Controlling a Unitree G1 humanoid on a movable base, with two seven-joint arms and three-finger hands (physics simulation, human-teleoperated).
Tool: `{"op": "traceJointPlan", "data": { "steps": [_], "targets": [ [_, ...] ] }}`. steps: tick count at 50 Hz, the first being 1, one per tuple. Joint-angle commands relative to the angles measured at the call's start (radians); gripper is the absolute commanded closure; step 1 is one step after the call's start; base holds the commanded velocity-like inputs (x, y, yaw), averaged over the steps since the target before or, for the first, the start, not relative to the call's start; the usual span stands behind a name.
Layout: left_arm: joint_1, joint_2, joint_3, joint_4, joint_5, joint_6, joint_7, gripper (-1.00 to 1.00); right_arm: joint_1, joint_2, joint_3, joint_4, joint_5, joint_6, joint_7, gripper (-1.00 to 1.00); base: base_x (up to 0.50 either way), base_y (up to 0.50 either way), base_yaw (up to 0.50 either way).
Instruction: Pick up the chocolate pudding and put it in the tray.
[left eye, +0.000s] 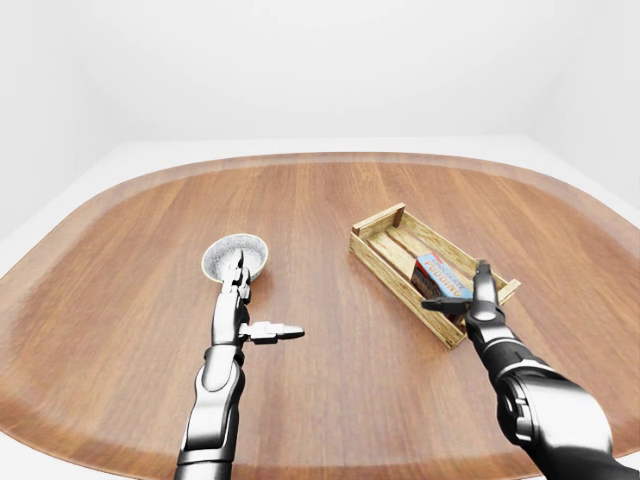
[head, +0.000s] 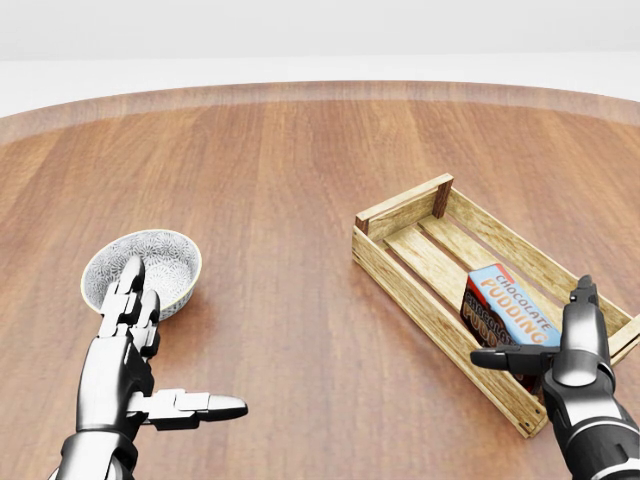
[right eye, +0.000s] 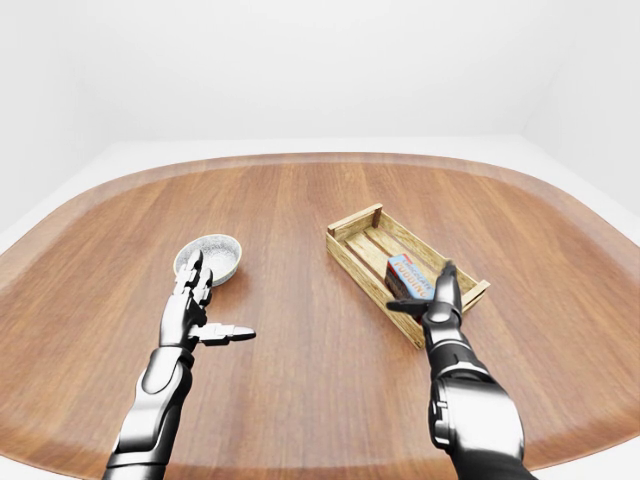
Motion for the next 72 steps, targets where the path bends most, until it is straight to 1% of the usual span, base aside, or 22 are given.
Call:
{"op": "traceJointPlan", "data": {
  "steps": [1,4,5,9,13,22,35,43,57,58,61,62,65,66,67,68,69,72],
  "targets": [
    [0.001,-0.001,-0.004,0.0,0.001,0.002,-0.004,-1.0,-0.01,-0.003,0.001,-0.008,0.01,0.0,0.004,-1.0,0.0,0.0,0.0],
    [0.0,0.0,-0.003,0.004,0.001,0.0,-0.004,-1.0,-0.027,-0.009,0.0,-0.014,0.022,0.0,0.013,-1.0,0.0,0.0,0.0],
    [-0.001,0.0,-0.003,0.0,0.001,0.005,-0.003,-1.0,-0.029,-0.01,0.002,-0.014,0.022,0.0,0.011,-1.0,0.0,0.0,0.0],
    [-0.001,0.0,-0.003,-0.001,0.0,0.006,-0.003,-1.0,-0.044,-0.025,0.013,-0.021,0.015,0.0,-0.003,-1.0,0.0,0.0,0.0],
    [-0.001,0.0,-0.003,-0.001,0.0,0.006,-0.004,-1.0,-0.074,-0.054,0.014,-0.042,0.032,0.0,0.0,-1.0,0.0,0.0,0.0],
    [-0.001,0.0,-0.003,0.0,0.0,0.005,-0.003,-1.0,-0.125,-0.098,0.013,-0.115,0.115,0.0,0.052,-1.0,0.0,0.0,0.0],
    [-0.001,0.0,-0.003,0.0,0.0,0.005,-0.004,-1.0,-0.127,-0.116,0.018,-0.265,0.166,0.0,0.087,-1.0,0.0,0.0,0.0],
    [-0.001,0.0,-0.003,0.0,0.0,0.005,-0.004,-1.0,-0.091,-0.118,0.004,-0.463,0.191,0.0,0.107,-1.0,0.0,0.0,0.0],
    [-0.001,0.0,-0.003,0.0,0.0,0.006,-0.004,-1.0,-0.002,-0.121,-0.05,-0.92,0.231,0.0,0.118,-1.0,0.0,0.0,0.0],
    [-0.001,0.0,-0.003,0.0,0.0,0.005,-0.003,-1.0,0.007,-0.12,-0.056,-0.967,0.241,0.006,0.119,-1.0,0.0,0.0,0.0],
    [-0.001,0.0,-0.003,0.0,0.0,0.005,-0.003,-1.0,0.019,-0.119,-0.066,-1.044,0.251,0.05,0.122,-1.0,0.0,0.0,0.0],
    [-0.001,0.0,-0.003,0.0,0.001,0.005,-0.004,-1.0,0.029,-0.12,-0.069,-1.093,0.255,0.076,0.123,-1.0,0.0,0.0,0.0],
    [-0.001,0.0,-0.003,-0.001,0.0,0.006,-0.003,-1.0,0.042,-0.119,-0.077,-1.163,0.258,0.112,0.122,-1.0,0.0,0.0,0.0],
    [-0.001,0.0,-0.003,0.0,0.0,0.005,-0.003,-1.0,0.045,-0.118,-0.082,-1.199,0.267,0.135,0.123,-1.0,0.0,0.0,0.0],
    [-0.001,0.0,-0.003,-0.001,0.0,0.006,-0.003,-1.0,0.047,-0.118,-0.084,-1.219,0.27,0.148,0.124,-1.0,0.0,0.0,0.0],
    [-0.001,0.0,-0.003,-0.001,0.0,0.006,-0.003,-1.0,0.047,-0.118,-0.085,-1.22,0.27,0.149,0.125,-1.0,0.0,0.0,0.0],
    [-0.001,0.0,-0.003,-0.001,0.0,0.006,-0.003,-1.0,0.051,-0.12,-0.088,-1.265,0.276,0.175,0.126,-1.0,0.0,0.0,0.0],
    [-0.001,0.0,-0.003,-0.001,0.0,0.006,-0.003,-1.0,0.05,-0.122,-0.096,-1.331,0.29,0.175,0.126,-1.0,0.0,0.0,0.0]
  ]
}}
